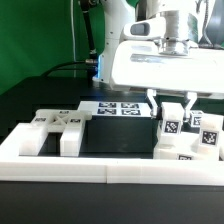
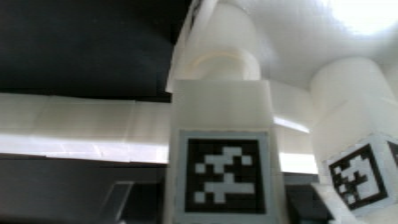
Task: Assemble chair
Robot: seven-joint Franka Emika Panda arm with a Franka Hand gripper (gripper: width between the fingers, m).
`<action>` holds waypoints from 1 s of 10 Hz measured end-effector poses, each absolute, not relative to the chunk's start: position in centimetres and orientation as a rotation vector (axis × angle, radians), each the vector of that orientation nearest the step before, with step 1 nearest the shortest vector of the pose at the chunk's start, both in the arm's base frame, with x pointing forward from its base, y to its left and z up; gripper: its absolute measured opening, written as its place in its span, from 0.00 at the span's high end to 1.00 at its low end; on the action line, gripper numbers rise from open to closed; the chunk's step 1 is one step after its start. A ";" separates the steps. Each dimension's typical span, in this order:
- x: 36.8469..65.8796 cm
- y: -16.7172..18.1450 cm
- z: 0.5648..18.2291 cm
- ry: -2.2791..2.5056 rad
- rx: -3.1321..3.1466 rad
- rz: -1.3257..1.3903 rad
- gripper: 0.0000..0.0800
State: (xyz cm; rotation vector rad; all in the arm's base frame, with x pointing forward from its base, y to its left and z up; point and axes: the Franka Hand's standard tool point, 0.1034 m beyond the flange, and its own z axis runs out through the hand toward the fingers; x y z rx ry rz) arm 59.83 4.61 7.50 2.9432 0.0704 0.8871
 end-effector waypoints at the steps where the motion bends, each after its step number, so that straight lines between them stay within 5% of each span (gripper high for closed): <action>1: 59.8 4.6 7.5 0.071 2.942 0.890 0.64; 6: 59.8 4.7 7.3 0.078 2.949 0.867 0.64; 8: 59.8 4.7 7.3 0.085 2.948 0.865 0.28; 10: 59.8 4.5 7.3 0.097 2.945 0.860 0.21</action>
Offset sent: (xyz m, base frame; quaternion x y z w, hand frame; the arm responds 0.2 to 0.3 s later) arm 0.0000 0.0000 0.0000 0.0000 0.0000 0.0000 1.0000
